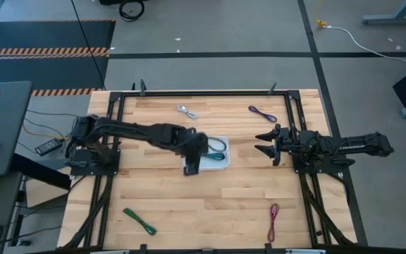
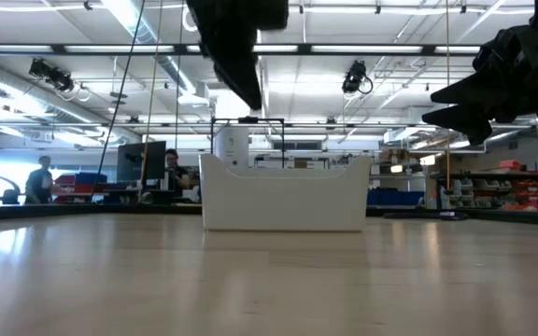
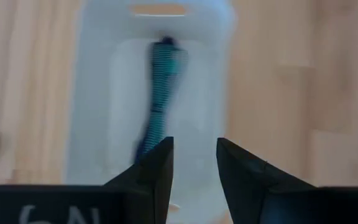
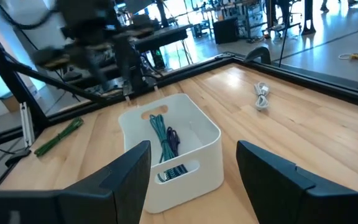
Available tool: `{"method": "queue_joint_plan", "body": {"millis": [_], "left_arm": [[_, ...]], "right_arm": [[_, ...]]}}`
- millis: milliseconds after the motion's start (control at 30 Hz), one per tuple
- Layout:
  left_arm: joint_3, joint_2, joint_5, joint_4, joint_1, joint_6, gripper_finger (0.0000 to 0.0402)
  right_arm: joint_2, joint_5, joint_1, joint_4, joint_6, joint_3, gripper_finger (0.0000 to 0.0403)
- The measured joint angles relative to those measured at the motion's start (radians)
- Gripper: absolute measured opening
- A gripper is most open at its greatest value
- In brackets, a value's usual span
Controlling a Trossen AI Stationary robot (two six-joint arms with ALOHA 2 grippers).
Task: Pick and place USB-C Cables
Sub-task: Put the green charger cable into the white bin
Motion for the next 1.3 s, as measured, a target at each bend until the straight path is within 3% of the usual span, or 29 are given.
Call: {"method": "queue_joint_plan", "body": {"millis": [400,733,1033,1300], "left_arm": [[0.052,0.0,-0.017,-0.269,-0.338,-0.184,0.013],[0.052,0.037,-0.01,-0.278,-0.622,-0.287,0.0131],[0.052,0.162,0.014,-0.354,-0.766,-0.361,0.0131],[0.035,0.233,-0.084,-0.33,-0.828,-0.377,0.0131]], "right_arm": [[0.0,0.0,0.0,-0.006,0.001,0.0,0.0244],[0.0,-0.001,0.0,-0.013,0.051,0.0,0.0244],[0.003,-0.065,0.001,-0.018,0.111,0.0,0.0244],[0.003,-0.08,0.002,-0.017,0.127,0.0,0.0244]]}}
